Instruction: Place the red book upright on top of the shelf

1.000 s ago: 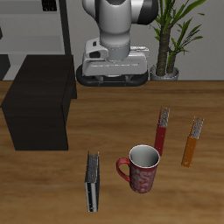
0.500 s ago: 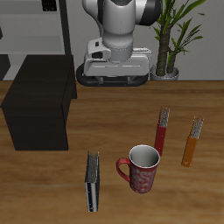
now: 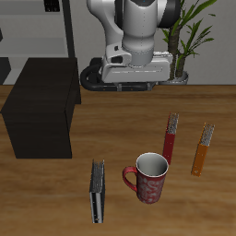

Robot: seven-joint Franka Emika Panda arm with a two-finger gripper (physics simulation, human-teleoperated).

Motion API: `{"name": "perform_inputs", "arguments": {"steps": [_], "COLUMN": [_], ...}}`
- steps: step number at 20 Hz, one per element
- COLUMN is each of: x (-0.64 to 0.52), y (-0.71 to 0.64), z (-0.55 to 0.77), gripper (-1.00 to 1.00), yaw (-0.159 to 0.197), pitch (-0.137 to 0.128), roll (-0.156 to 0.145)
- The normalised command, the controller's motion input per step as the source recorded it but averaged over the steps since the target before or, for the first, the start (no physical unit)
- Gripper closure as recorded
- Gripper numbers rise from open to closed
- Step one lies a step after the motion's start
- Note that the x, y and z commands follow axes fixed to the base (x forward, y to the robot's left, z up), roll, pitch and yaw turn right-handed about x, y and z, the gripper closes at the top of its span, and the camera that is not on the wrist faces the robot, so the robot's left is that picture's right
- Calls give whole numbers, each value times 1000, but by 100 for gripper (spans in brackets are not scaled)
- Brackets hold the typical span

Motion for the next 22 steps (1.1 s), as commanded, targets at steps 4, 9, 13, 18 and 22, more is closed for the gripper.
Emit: {"name": "perform_inputs", "arguments": {"steps": [4, 9, 13, 18, 22], "x": [110, 132, 155, 105, -9], "y": [371, 178, 85, 175, 222], "z": [-144, -76, -139, -139, -64], "gripper": [-100, -100, -100, -100, -100], "yaw": [-1, -24, -18, -30, -4], "pitch": [-9, -3, 2, 8, -50], "roll": [7, -2, -21, -4, -5]}}
